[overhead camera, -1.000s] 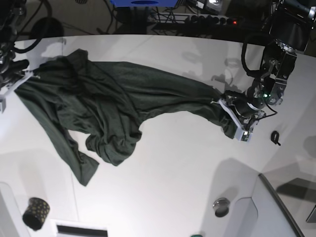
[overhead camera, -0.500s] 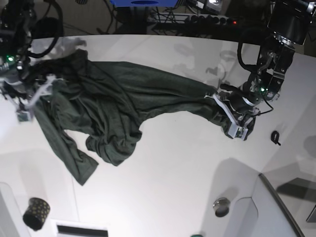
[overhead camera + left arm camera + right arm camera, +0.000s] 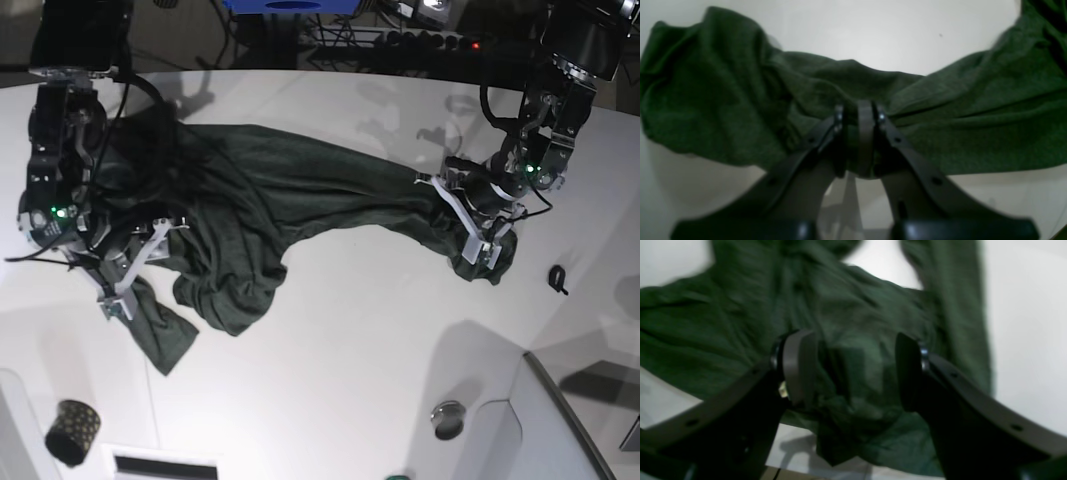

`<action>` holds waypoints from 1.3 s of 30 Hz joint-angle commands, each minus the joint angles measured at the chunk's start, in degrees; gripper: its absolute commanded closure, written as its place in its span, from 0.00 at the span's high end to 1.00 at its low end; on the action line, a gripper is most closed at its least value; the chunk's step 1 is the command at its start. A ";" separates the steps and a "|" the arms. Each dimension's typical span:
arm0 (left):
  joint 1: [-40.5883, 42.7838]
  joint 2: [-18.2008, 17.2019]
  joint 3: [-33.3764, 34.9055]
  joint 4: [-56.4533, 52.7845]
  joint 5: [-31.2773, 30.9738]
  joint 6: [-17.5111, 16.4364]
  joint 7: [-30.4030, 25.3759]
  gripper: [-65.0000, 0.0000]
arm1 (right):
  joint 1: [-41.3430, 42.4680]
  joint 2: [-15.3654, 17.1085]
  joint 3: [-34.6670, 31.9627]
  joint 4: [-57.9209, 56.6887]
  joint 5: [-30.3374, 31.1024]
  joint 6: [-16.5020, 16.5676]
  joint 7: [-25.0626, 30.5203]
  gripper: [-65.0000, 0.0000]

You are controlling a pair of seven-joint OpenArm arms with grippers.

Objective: Layout the t-shirt on the table in an organized manner, then fold the t-shirt properly
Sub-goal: 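Regrasp the shirt with the right gripper and pull it outward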

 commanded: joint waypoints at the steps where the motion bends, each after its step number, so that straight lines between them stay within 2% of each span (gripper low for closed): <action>1: -0.74 -0.57 -0.44 0.98 -0.46 -0.24 -1.16 0.09 | 1.69 0.65 0.25 -1.59 -0.59 0.17 0.53 0.54; 3: -0.74 -0.57 -0.44 0.98 -0.46 -0.24 -1.16 0.09 | 3.71 0.65 0.25 -6.87 -0.59 0.17 1.40 0.54; 8: -0.57 -0.57 -0.44 0.98 -0.46 -0.24 -1.07 0.09 | 8.46 1.09 -1.16 -17.68 -0.68 0.17 11.43 0.54; 15: 0.84 -0.65 -0.44 0.98 -0.37 -0.24 -1.33 0.09 | 14.61 2.05 -8.81 -24.10 -0.68 0.17 12.04 0.54; 20: 1.28 -1.01 -0.44 0.98 -0.37 -0.24 -1.42 0.09 | 19.00 1.88 -10.74 -33.85 -0.68 0.17 12.39 0.54; 24: 1.28 -1.01 -0.44 0.80 -0.37 -0.24 -1.42 0.09 | 19.27 2.05 -10.74 -36.58 -0.68 0.17 15.47 0.53; 25: 1.28 -1.01 -0.44 0.72 -0.37 -0.24 -1.42 0.09 | 19.27 2.05 -10.74 -36.76 -0.68 0.17 15.65 0.50; 26: 1.28 -1.01 -0.44 0.72 -0.37 -0.24 -1.42 0.09 | 19.18 2.05 -10.74 -36.67 -0.68 0.17 15.73 0.41; 28: 1.28 -1.01 -0.44 0.89 -0.37 -0.24 -1.42 0.09 | 19.36 2.05 -10.74 -36.49 -0.59 0.17 15.73 0.08; 29: 1.28 -1.01 -0.44 0.89 -0.37 -0.24 -1.42 0.09 | 19.44 2.05 -10.57 -36.32 -0.59 0.17 15.73 0.00; 31: 1.28 -1.01 -0.44 0.89 -0.37 -0.24 -1.42 0.09 | 20.15 2.23 -10.66 -33.77 -0.59 0.17 15.56 0.04; 34: 1.28 -1.01 -0.44 1.42 -0.37 -0.24 -1.42 0.09 | 21.29 2.40 -10.39 -27.00 -0.59 0.17 13.71 0.00; 39: 2.07 -0.83 -0.44 4.06 -0.37 -0.24 -1.07 0.09 | 23.05 3.20 -10.48 -13.37 -0.59 0.17 3.16 0.01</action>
